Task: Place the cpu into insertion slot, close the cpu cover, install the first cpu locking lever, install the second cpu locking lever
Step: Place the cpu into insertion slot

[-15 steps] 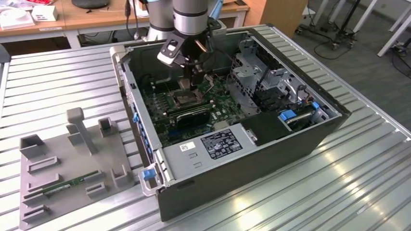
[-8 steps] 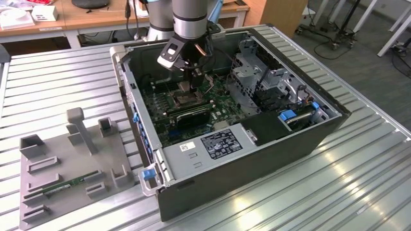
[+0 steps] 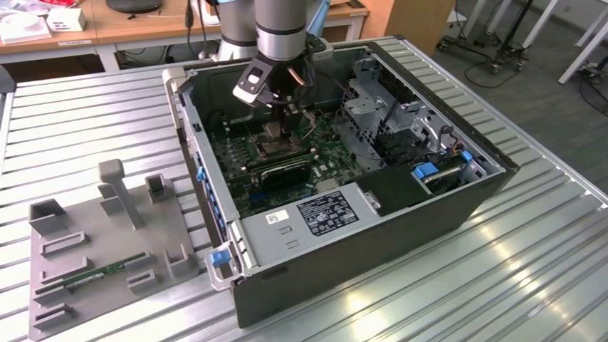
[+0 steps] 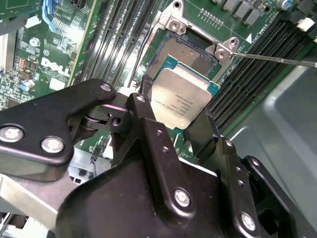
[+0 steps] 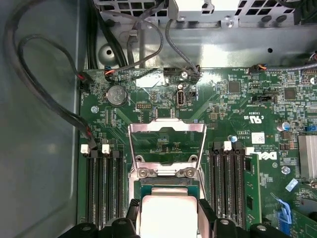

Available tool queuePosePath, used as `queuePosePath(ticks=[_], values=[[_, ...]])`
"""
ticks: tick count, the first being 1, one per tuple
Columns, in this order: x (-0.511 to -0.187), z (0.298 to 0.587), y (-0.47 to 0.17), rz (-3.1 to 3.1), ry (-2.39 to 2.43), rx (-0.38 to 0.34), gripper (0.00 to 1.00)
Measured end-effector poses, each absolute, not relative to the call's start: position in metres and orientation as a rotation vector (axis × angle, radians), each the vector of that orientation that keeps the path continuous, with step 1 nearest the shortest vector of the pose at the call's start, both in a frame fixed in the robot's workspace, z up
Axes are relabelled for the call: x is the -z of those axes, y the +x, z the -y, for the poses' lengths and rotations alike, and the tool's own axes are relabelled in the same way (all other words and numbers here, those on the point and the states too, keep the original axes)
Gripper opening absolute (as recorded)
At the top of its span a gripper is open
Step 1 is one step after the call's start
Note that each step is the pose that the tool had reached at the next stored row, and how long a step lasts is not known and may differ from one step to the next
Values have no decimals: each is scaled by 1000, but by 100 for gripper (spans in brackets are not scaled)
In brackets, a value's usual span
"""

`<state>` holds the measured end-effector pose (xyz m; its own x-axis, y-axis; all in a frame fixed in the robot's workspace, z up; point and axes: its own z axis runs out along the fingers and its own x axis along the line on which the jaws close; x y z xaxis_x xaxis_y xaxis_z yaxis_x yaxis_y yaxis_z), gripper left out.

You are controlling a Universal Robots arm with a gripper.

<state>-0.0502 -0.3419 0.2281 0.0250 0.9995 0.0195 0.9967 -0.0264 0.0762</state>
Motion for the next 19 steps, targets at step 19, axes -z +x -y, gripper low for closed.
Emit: queuePosePath(ticks=[19], values=[[-210, 342, -53, -2167, 2222, -97, 54]])
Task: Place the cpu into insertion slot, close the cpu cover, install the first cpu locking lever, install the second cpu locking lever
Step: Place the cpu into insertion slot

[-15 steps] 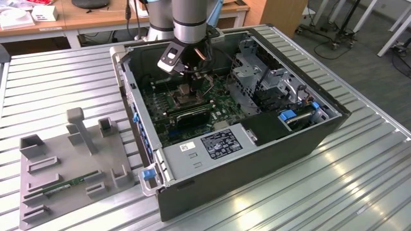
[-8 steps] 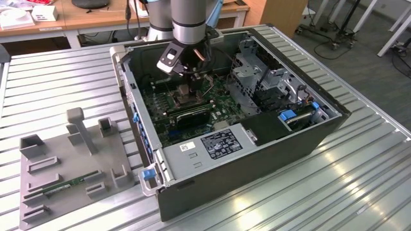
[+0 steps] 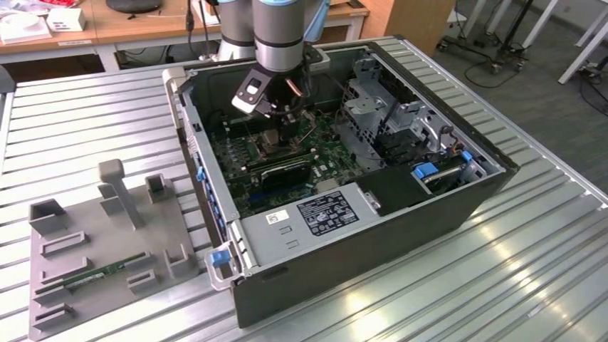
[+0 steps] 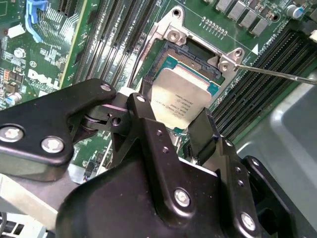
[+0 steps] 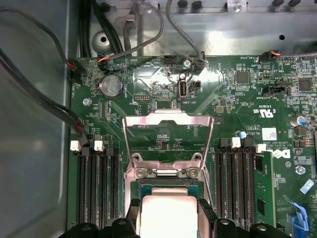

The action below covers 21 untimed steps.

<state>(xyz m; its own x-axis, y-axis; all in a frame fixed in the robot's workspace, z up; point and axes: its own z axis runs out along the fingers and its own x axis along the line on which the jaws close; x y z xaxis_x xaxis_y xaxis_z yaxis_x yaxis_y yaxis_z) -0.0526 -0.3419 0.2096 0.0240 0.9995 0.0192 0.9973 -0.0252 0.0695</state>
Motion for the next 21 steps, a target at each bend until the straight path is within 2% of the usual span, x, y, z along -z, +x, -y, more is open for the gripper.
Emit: queuePosePath(ticks=[21], values=[[-201, 342, -53, -2180, 2215, -100, 54]])
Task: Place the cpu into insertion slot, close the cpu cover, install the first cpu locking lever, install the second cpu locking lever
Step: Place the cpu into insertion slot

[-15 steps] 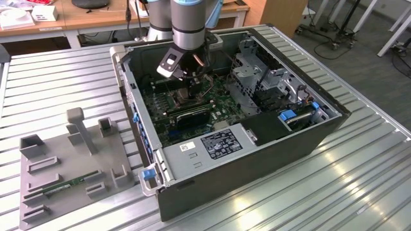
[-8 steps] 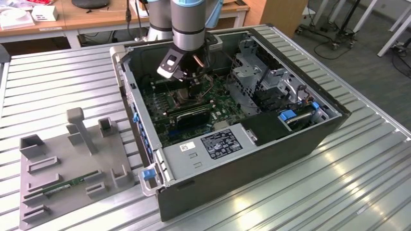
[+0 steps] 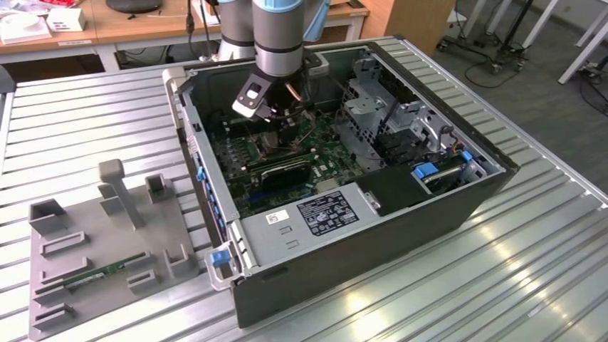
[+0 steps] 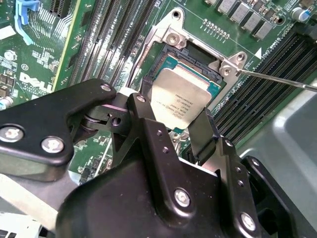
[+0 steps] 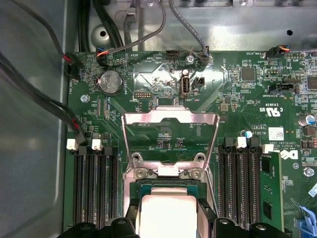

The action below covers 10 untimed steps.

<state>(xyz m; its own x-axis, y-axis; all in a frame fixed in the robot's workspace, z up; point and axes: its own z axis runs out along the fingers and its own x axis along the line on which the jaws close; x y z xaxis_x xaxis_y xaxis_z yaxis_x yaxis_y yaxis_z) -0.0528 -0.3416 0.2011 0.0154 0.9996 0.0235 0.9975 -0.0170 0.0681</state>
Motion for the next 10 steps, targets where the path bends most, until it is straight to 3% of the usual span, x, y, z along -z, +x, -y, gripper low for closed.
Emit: queuePosePath(ticks=[10], values=[[-198, 342, -53, -2180, 2216, -100, 54]])
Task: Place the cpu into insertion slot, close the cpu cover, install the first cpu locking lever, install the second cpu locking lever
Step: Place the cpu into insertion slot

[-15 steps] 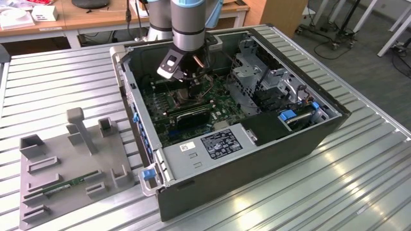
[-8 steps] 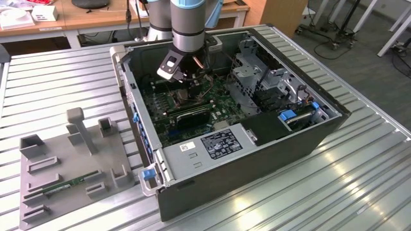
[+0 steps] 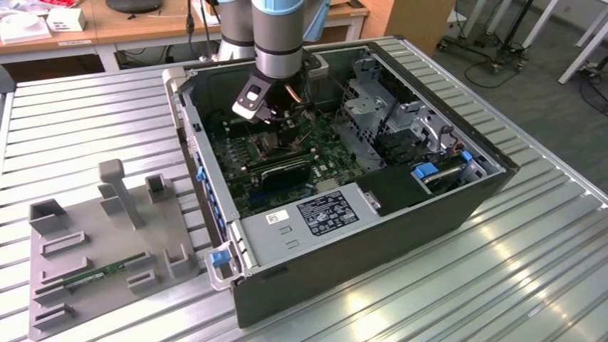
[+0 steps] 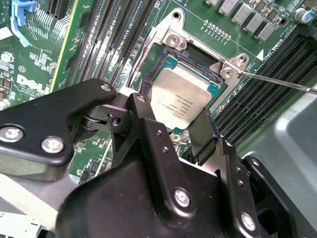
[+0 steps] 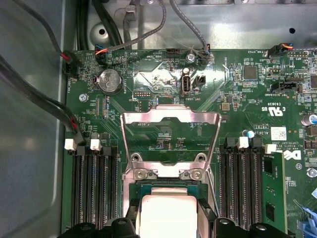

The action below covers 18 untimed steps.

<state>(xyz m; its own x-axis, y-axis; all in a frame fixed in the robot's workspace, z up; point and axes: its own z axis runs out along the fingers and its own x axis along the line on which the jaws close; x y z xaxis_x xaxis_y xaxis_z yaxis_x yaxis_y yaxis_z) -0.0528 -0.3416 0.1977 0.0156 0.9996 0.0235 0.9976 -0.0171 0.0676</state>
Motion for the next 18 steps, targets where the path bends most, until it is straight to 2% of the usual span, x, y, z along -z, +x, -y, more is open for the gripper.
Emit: queuePosePath(ticks=[18], values=[[-196, 342, -53, -2208, 2189, -100, 54]])
